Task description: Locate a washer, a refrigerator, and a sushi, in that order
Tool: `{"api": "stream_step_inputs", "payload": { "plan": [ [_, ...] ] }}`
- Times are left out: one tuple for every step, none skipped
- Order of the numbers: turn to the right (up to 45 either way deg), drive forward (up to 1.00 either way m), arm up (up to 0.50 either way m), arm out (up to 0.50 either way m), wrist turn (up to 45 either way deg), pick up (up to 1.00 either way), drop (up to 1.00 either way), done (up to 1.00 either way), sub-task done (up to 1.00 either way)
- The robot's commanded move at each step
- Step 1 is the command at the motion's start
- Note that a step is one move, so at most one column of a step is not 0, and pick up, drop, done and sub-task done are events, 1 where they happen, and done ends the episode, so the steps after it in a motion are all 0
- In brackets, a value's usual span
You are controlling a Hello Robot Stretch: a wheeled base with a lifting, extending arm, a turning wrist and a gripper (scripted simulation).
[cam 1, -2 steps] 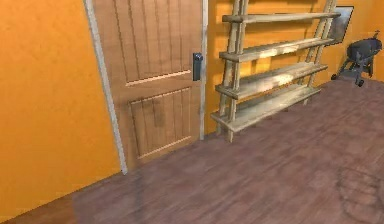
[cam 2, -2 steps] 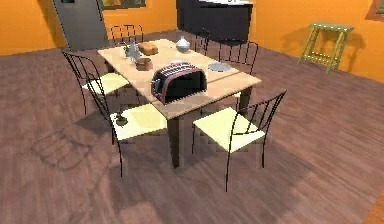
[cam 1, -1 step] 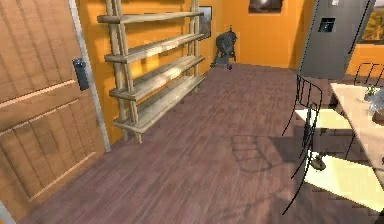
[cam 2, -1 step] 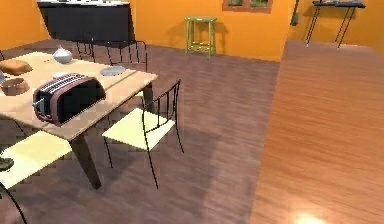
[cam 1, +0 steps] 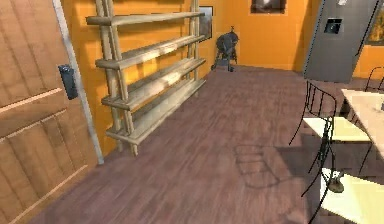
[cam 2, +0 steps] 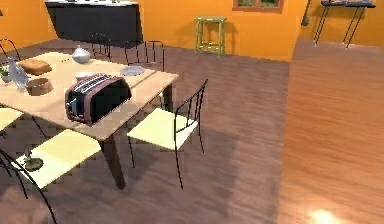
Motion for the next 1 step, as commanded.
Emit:
{"api": "stream_step_inputs", "payload": {
  "plan": [
    [6.0,0.0,0.0,0.0,0.0,0.0,0.0,0.0,0.0]
  ]
}}
